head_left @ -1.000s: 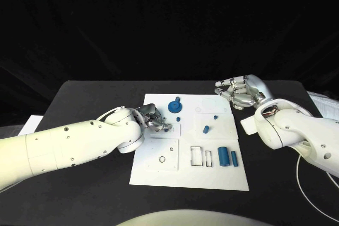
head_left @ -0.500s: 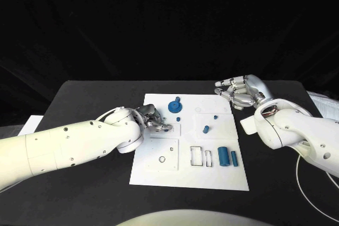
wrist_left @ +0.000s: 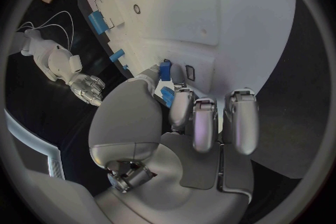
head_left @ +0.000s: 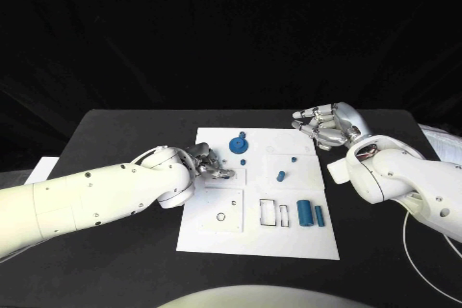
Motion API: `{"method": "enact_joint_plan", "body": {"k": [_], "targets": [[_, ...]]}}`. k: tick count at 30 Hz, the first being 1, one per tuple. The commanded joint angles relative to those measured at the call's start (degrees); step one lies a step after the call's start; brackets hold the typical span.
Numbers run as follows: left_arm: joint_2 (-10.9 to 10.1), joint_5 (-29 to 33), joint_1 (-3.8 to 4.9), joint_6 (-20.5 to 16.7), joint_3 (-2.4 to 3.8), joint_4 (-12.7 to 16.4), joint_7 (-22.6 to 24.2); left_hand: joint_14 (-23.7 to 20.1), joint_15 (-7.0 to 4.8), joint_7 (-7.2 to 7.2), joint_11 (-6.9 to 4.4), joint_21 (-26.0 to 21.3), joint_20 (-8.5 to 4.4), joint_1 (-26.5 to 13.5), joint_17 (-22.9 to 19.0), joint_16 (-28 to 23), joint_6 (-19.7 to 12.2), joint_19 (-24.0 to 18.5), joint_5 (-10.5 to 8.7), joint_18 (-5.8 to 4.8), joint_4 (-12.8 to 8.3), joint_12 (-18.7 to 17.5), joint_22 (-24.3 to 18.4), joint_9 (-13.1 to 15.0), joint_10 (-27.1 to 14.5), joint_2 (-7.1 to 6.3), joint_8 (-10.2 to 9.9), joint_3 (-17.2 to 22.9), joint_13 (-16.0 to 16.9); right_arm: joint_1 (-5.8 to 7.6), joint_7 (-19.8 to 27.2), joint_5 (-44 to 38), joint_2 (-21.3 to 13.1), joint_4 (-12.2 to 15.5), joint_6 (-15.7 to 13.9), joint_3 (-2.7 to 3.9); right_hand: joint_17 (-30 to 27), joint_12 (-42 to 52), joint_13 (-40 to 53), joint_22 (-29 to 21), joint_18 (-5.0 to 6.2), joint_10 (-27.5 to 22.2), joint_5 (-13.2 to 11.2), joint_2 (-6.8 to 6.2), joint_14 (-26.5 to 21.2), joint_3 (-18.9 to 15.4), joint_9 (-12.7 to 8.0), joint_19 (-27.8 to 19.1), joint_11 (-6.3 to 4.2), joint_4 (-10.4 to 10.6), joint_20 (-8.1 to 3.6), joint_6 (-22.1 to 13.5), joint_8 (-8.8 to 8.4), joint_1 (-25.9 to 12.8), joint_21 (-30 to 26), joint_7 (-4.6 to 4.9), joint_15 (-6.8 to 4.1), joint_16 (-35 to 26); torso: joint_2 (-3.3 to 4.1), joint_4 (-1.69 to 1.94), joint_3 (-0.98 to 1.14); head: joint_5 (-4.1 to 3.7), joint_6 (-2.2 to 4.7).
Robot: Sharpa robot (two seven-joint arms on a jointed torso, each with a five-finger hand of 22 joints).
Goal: Assemble the parts on the task board
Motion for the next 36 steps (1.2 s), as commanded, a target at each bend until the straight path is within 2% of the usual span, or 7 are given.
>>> {"method": "enact_joint_plan", "body": {"k": [1, 17, 21, 30, 36], "targets": [[-0.04, 1.59, -0.2, 1.38, -0.15, -0.04, -0.8, 6.03, -0.39, 0.16, 0.15, 0.27, -0.25, -0.21, 15.05, 0.18, 0.06, 4.01, 0.16, -1.13, 0.11, 0.19, 11.79, -0.07, 0.37, 0.48, -0.32, -0.36, 0.09, -0.06, 0.52, -0.2, 0.08, 0.0, 0.55, -0.01, -0.1, -0.37, -0.05, -0.08, 0.51, -0.37, 0.24, 0.03, 1.05, 0.19, 0.04, -0.33, -0.17, 0.11, -0.1, -0.32, 0.01, -0.55, -0.2, 0.03, 0.35, -0.4, -0.01, 0.04, 0.03, 0.0, -0.06], [-0.14, 2.51, -0.14, 1.23, -0.04, -0.18, -0.79, 6.03, -0.38, 0.19, 0.16, 0.29, -0.25, -0.62, 15.05, 0.18, 0.14, 4.03, 0.18, -1.14, 1.98, 0.31, 11.84, -0.16, 0.43, 0.56, -0.16, -1.93, 0.18, -0.16, 0.52, -0.2, 0.13, -0.08, 0.56, -0.02, -0.1, -0.37, -0.05, -0.08, 0.51, -0.37, 0.24, 0.03, 1.05, 0.19, 0.04, -0.33, -0.17, 0.11, -0.1, -0.32, 0.01, -0.55, -0.2, 0.03, 0.35, -0.4, 0.0, 0.03, 0.0, 0.01, 0.03], [-0.12, 2.63, -0.07, 1.27, 0.02, -0.34, -0.79, 6.03, -0.38, 0.2, 0.17, 0.32, -0.25, -0.79, 15.05, 0.18, 0.17, 4.05, 0.18, -1.15, 2.58, 0.35, 11.88, -0.19, 0.46, 0.45, -0.09, -2.56, 0.22, -0.18, 0.5, -0.2, 0.15, -0.14, 0.56, -0.03, -0.1, -0.37, -0.05, -0.08, 0.51, -0.37, 0.24, 0.03, 1.05, 0.19, 0.04, -0.33, -0.17, 0.11, -0.1, -0.32, 0.01, -0.55, -0.2, 0.03, 0.35, -0.4, -0.01, 0.02, 0.0, 0.13, 0.26], [0.02, 3.09, 0.75, 1.74, 0.15, -0.91, -0.76, 6.03, -0.36, 0.21, 0.2, 0.56, -0.24, -1.49, 15.05, 0.18, 0.32, 4.17, 0.23, -1.22, 3.13, 0.62, 12.09, -0.24, 0.6, 0.74, 0.03, -3.47, 0.48, -0.24, 0.65, -0.2, 0.2, -0.17, 0.19, -0.04, -0.27, -0.62, -0.35, -0.26, 0.55, -0.76, 0.4, -0.39, 0.93, 0.42, 0.01, -0.46, -0.18, -0.42, -0.09, -0.61, -0.09, 0.0, -0.4, 0.05, 0.36, -0.64, -0.02, -0.02, 0.06, 0.21, 0.25], [0.16, 3.22, 0.98, 2.24, 0.16, -1.04, -0.78, 6.03, -0.36, 0.21, 0.2, 0.51, -0.24, -1.78, 15.05, 0.18, 0.35, 4.15, 0.23, -1.21, 3.15, 0.62, 12.06, -0.26, 0.62, 0.74, 0.05, -3.79, 0.48, -0.26, 0.67, -0.22, 0.21, -0.22, 0.2, -0.05, -0.27, -0.62, -0.35, -0.26, 0.55, -0.76, 0.4, -0.39, 0.93, 0.42, 0.01, -0.46, -0.18, -0.42, -0.09, -0.61, -0.09, 0.0, -0.4, 0.05, 0.36, -0.64, 0.0, 0.03, 0.04, 0.08, 0.17]]}}
